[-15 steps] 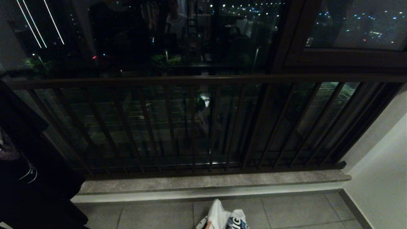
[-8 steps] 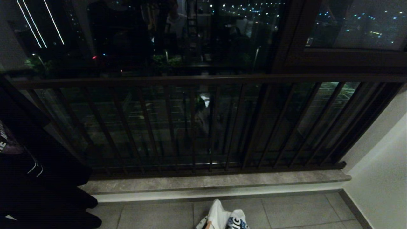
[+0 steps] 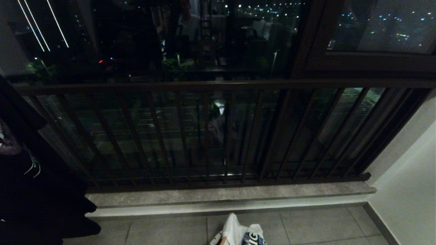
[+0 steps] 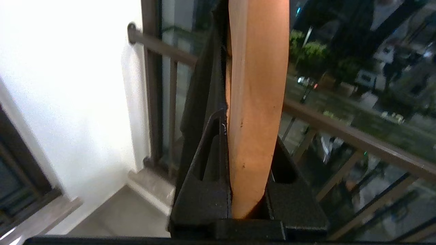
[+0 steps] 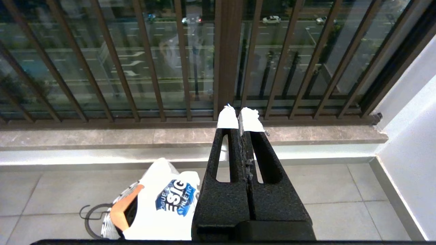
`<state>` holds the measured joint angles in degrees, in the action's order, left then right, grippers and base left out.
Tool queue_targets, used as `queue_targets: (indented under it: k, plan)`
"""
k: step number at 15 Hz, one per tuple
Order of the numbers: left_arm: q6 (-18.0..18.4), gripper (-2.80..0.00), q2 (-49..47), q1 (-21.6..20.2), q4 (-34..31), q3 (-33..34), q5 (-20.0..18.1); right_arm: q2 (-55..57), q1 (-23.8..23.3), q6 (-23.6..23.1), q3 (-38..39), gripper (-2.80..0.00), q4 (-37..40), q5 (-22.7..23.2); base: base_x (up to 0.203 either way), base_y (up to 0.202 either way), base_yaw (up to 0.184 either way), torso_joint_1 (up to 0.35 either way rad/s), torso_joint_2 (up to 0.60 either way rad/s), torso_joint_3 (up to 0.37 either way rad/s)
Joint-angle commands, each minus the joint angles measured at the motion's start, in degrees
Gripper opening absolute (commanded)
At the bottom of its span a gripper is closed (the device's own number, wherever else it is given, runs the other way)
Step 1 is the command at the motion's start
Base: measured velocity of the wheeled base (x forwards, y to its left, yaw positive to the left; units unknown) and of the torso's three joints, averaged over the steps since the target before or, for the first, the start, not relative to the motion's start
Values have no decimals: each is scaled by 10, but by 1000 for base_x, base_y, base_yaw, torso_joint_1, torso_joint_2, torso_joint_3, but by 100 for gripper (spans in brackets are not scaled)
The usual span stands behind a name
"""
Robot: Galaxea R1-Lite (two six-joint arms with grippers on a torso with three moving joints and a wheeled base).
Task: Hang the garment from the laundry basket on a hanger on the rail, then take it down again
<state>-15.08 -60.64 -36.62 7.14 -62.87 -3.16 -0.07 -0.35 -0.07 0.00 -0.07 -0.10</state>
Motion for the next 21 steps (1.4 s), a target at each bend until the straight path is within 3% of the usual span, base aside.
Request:
queue_targets:
  k: [1,14,21]
  plan:
    - [-3,-280,-1,0,10,10,0,0,0,0,0,-280,0,0,0,0,0,0,0,0]
    - [-10,-280,-20,0,107,54,0,0,0,0,0,-280,0,0,0,0,0,0,0,0]
    - [-11,-280,-27,1,120,60,0,0,0,0,0,-280,0,0,0,0,0,0,0,0]
